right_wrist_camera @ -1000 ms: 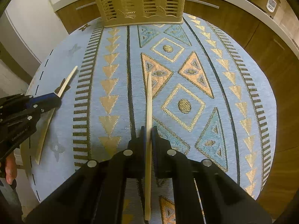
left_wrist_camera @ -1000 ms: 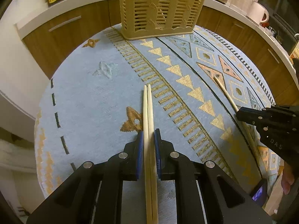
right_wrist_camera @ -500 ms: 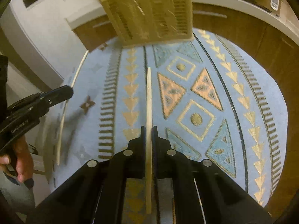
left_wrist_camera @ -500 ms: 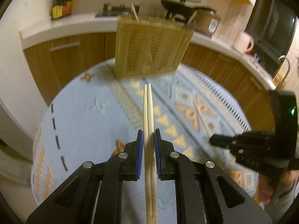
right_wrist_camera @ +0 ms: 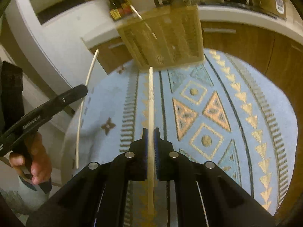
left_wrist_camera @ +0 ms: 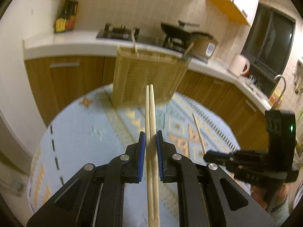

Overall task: Organize utensils
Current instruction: 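Lift both held chopsticks and carry them above the beige basket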

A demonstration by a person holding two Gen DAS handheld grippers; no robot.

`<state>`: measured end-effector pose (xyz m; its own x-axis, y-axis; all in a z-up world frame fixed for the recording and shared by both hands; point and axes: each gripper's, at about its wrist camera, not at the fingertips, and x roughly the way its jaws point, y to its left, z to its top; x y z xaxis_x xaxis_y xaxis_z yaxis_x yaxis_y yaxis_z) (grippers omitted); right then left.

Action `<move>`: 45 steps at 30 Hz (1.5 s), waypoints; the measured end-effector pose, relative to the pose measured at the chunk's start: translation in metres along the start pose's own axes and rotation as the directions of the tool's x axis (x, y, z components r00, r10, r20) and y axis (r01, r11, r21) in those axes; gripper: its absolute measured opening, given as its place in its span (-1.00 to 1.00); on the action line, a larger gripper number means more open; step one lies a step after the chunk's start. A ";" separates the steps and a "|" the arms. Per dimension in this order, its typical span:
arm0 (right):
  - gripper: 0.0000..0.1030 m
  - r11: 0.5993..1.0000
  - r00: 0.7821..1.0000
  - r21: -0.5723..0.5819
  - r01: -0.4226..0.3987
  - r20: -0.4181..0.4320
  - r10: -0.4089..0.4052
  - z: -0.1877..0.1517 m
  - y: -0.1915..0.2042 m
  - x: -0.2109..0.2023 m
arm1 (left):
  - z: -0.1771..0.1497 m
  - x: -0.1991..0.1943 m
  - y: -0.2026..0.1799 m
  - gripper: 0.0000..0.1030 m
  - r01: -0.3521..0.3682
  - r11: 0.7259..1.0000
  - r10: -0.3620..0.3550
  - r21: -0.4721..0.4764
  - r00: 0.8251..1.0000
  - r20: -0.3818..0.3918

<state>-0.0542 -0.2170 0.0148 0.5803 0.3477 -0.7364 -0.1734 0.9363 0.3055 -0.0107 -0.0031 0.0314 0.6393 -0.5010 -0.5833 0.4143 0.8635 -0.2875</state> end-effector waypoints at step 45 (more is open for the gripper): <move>-0.91 0.990 0.717 0.040 0.138 0.685 -0.128 0.234 -0.049 0.005 | 0.171 0.100 -0.033 -0.81 -0.067 0.988 0.141 -0.143 0.775 0.616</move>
<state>0.1435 -0.2730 0.1369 0.9835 0.0959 -0.1532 -0.0598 0.9726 0.2248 0.1507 -0.0916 0.1123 0.9530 -0.3018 -0.0247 0.2741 0.8944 -0.3533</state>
